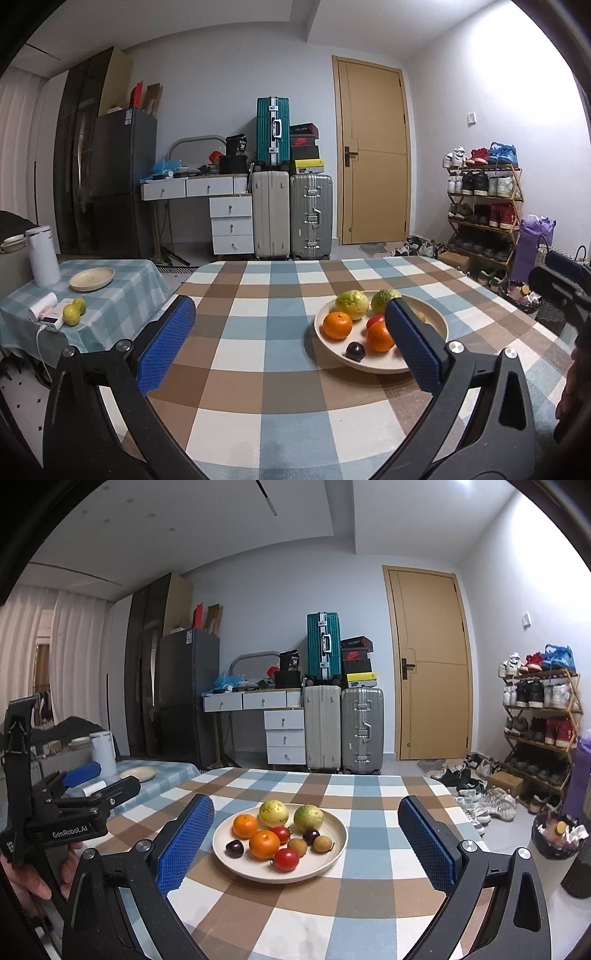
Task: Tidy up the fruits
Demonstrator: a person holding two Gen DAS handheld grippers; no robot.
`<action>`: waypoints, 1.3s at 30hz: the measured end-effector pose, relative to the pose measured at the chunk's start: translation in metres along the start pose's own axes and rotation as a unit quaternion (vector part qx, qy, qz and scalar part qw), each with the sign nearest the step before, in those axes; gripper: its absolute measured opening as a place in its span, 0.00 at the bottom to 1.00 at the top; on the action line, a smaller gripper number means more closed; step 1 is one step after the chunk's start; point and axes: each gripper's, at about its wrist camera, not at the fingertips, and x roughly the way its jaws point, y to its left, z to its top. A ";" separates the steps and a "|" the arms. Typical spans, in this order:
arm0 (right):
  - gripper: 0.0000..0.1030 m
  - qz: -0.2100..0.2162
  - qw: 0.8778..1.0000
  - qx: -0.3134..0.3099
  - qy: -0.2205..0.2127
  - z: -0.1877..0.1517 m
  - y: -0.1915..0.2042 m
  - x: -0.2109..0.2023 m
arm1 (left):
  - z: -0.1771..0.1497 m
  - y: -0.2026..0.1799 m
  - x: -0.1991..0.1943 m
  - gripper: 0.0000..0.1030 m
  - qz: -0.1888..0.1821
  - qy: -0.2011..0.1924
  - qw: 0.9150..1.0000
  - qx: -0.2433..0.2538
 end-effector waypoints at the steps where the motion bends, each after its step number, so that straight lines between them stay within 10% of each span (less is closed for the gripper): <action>1: 0.99 0.000 1.000 0.001 0.000 -0.001 0.000 0.001 | -0.001 0.000 0.002 0.99 0.001 0.001 1.000 0.001; 39: 1.00 -0.018 0.997 -0.009 0.077 -0.024 -0.004 0.043 | -0.017 -0.002 0.055 0.99 -0.014 0.048 0.999 -0.005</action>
